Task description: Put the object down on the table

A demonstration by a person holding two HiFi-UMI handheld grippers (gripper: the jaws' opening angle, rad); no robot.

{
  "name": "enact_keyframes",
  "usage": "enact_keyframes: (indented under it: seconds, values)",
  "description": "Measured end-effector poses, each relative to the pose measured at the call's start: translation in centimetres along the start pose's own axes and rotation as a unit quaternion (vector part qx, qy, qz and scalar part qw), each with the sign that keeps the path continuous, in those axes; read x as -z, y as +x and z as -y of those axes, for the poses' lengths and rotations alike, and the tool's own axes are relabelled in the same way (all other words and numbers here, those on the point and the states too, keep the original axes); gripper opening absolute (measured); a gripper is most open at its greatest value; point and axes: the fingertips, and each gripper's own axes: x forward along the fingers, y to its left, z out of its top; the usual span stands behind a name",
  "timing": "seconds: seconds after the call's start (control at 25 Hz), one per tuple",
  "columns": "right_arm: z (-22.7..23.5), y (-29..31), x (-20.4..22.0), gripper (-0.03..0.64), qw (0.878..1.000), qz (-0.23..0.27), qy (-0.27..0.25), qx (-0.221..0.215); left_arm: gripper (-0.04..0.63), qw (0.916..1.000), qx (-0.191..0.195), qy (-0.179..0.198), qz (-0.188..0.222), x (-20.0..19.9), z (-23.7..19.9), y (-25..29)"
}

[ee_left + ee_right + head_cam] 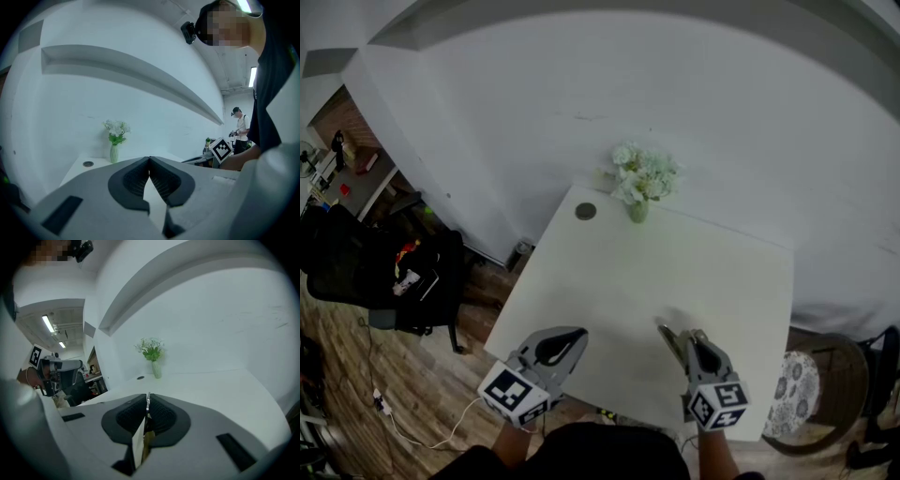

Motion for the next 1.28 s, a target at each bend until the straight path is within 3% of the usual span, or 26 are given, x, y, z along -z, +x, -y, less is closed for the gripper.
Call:
enact_keyframes:
  seconds: [1.28]
  values:
    - [0.2,-0.1,3.9,0.022,0.999,-0.032,-0.004,0.025,0.0,1.0,-0.003,-0.001,-0.003,0.5,-0.1,-1.8]
